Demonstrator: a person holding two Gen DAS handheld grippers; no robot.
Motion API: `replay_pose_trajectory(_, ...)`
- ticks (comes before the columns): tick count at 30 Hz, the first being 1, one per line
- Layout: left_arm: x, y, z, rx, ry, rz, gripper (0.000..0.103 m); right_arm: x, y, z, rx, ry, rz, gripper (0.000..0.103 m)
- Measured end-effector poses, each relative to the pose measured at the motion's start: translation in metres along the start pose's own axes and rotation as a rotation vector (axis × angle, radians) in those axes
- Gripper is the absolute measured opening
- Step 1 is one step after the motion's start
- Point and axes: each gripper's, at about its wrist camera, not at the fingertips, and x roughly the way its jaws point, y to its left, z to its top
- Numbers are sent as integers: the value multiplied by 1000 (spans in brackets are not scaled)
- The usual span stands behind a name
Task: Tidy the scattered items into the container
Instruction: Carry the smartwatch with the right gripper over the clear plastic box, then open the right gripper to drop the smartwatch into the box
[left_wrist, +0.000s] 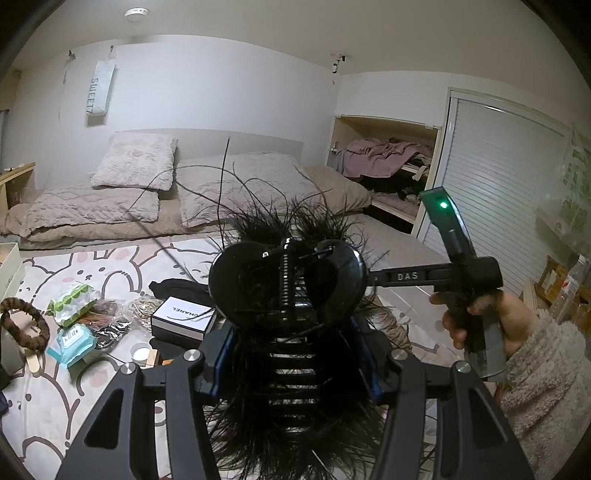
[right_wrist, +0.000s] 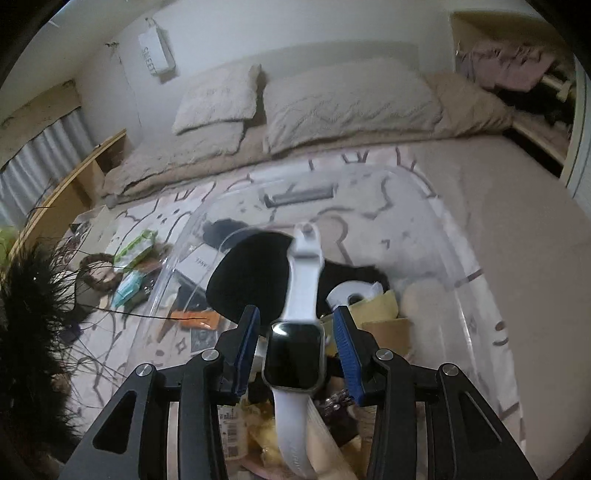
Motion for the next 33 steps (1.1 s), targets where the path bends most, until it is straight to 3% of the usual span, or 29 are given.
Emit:
replay_pose_trajectory(2, 1, -1, 0, 0, 1, -2, 55, -7, 0, -1, 4, -29, 12, 79)
replay_pose_trajectory(6, 3, -2, 0, 5, 7, -3, 55, -21, 0, -7, -13, -52, 15, 79)
replay_pose_trajectory(21, 27, -4, 17, -29, 54, -30, 55, -31, -6, -55, -79, 17, 72, 79)
replay_pose_trajectory(29, 58, 2, 34, -120, 131, -47, 55, -27, 2, -65, -62, 64, 207, 79)
replay_pose_trajectory(33, 77, -3, 42, -155, 182, -61, 55, -29, 1, -64, -34, 72, 233, 79)
